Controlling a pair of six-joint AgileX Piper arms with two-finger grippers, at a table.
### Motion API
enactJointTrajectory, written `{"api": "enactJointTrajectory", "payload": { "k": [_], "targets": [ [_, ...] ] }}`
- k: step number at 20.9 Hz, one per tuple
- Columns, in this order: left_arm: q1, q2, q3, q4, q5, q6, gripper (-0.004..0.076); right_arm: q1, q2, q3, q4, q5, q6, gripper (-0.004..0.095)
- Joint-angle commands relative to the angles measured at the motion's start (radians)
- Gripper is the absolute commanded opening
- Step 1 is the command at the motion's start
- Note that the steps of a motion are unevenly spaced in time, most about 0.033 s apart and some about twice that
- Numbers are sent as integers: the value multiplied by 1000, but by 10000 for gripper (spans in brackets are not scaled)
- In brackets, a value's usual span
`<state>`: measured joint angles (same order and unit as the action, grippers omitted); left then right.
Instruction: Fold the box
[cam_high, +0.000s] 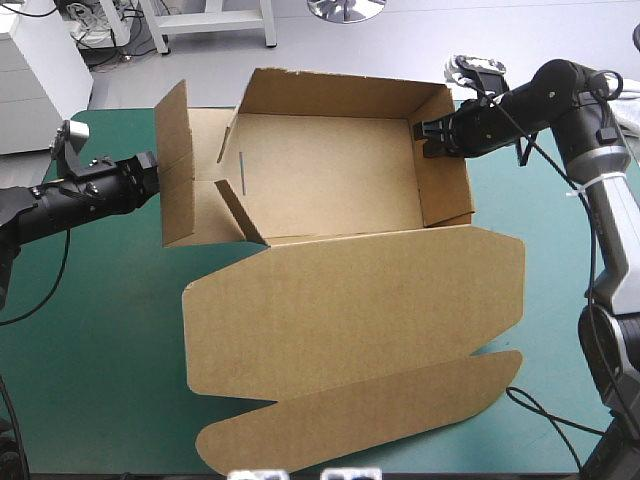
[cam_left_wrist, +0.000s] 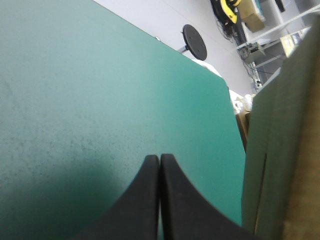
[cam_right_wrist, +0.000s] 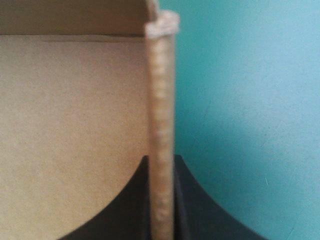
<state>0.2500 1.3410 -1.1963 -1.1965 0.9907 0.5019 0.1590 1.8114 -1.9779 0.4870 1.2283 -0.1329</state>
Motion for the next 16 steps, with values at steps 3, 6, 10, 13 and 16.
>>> {"api": "enactJointTrajectory", "payload": {
  "k": [3,6,10,13,16],
  "targets": [
    [1,-40,-29,-97,59,16,-10,28,-55,-25,61,-67,4,-17],
    [1,-60,-29,-96,76,26,-10,39,-49,-25,58,-99,9,-17],
    [1,-94,-29,-91,122,28,-10,84,-49,-9,-24,-155,16,-17],
    [1,-115,-29,-88,138,30,-10,127,-49,-9,-73,-200,35,-17],
    [1,-126,-29,-88,152,30,-10,145,-45,-9,-71,-234,50,-17]
  ]
}}
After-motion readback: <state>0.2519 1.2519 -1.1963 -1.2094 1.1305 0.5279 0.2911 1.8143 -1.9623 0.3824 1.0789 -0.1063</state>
